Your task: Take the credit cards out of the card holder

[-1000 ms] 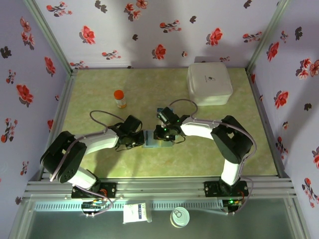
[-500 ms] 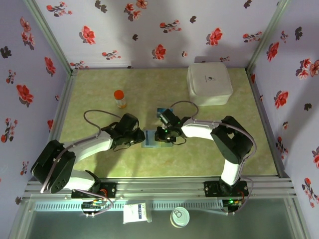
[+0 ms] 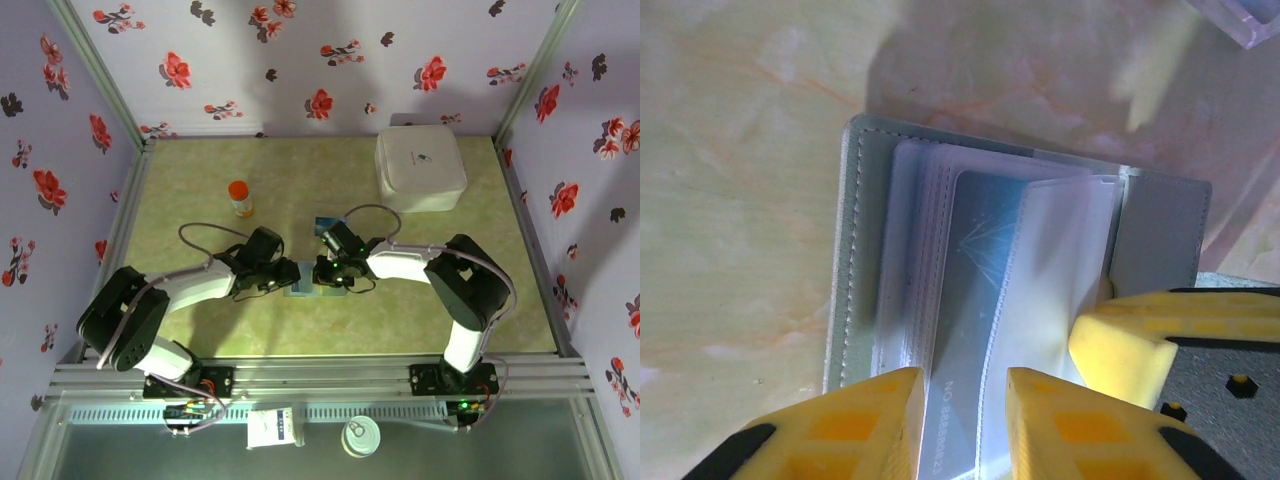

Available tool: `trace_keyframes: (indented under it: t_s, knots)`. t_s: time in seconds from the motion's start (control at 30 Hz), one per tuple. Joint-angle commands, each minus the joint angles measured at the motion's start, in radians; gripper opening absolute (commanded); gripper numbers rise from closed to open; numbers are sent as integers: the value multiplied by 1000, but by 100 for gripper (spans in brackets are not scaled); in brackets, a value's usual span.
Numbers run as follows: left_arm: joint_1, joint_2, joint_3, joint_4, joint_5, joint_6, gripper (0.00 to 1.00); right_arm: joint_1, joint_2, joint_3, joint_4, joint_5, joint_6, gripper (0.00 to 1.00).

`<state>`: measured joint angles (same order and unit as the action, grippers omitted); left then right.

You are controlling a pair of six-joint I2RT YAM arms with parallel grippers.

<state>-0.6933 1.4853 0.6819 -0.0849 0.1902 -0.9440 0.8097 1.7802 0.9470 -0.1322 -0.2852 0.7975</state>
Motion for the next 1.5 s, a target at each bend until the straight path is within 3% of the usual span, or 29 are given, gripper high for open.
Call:
trace_keyframes:
  t_s: [0.0, 0.43, 0.77, 1.3, 1.47]
  knots:
    - [8, 21, 37, 26, 24, -19, 28, -10, -23, -21, 4, -5, 17, 12]
    - [8, 84, 61, 62, 54, -36, 29, -25, -25, -56, 56, -36, 32, 8]
    - [6, 119, 70, 116, 89, -58, 25, -29, -44, -74, 72, -49, 40, 13]
    - [-27, 101, 137, 60, 77, -77, 26, -73, -245, -90, -69, 15, -34, 15]
    - [-57, 156, 205, 32, 76, -76, 36, -100, -334, -132, -94, 31, -48, 16]
